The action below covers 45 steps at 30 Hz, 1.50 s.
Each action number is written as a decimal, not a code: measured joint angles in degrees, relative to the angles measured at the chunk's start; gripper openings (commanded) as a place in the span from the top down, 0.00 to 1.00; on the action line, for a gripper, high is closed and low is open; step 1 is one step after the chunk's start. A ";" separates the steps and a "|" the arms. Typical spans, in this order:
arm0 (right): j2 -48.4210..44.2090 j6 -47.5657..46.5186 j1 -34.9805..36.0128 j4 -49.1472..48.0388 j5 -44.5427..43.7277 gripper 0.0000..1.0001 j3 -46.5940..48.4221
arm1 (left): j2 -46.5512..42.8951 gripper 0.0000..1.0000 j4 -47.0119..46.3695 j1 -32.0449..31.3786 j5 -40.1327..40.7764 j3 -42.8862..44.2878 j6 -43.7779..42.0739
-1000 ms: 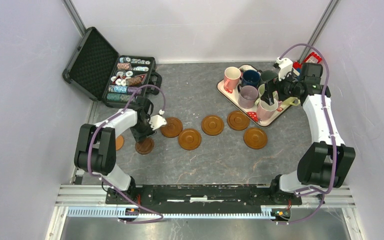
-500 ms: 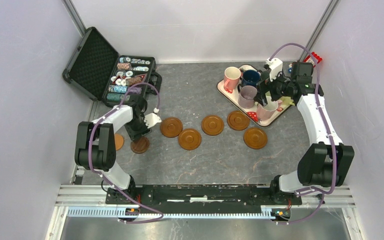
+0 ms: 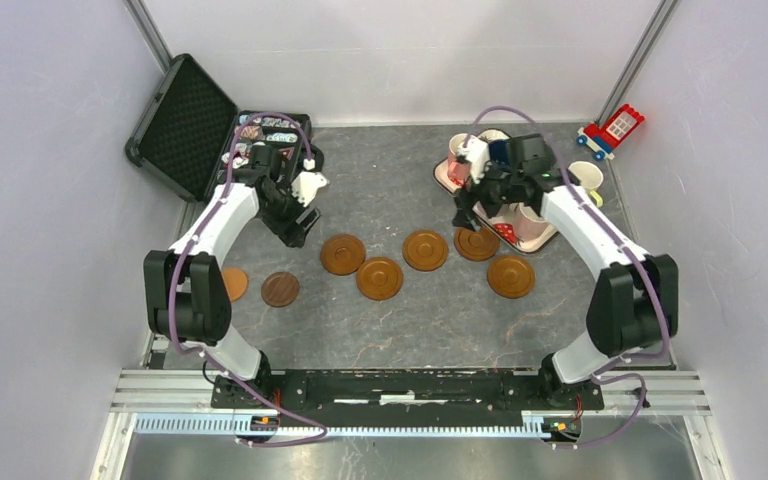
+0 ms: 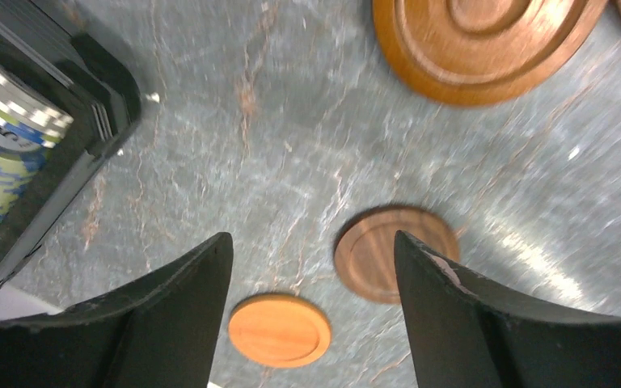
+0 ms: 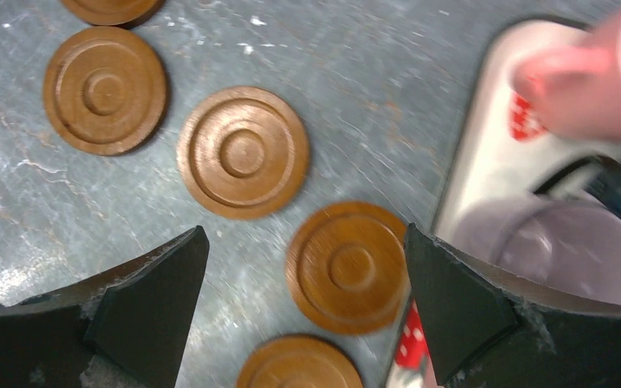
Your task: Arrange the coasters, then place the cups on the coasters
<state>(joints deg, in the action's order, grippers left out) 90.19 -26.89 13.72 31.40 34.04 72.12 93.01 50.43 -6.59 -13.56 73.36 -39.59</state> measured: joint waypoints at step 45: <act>16.11 6.10 22.45 -21.68 -2.78 0.20 -6.36 | 2.25 0.57 -13.73 -11.04 2.05 -17.11 12.00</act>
<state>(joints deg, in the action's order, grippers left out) 106.30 -20.80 36.16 9.72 31.27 65.76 95.26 36.71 -17.63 -11.51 56.25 -27.59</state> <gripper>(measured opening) 0.812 0.458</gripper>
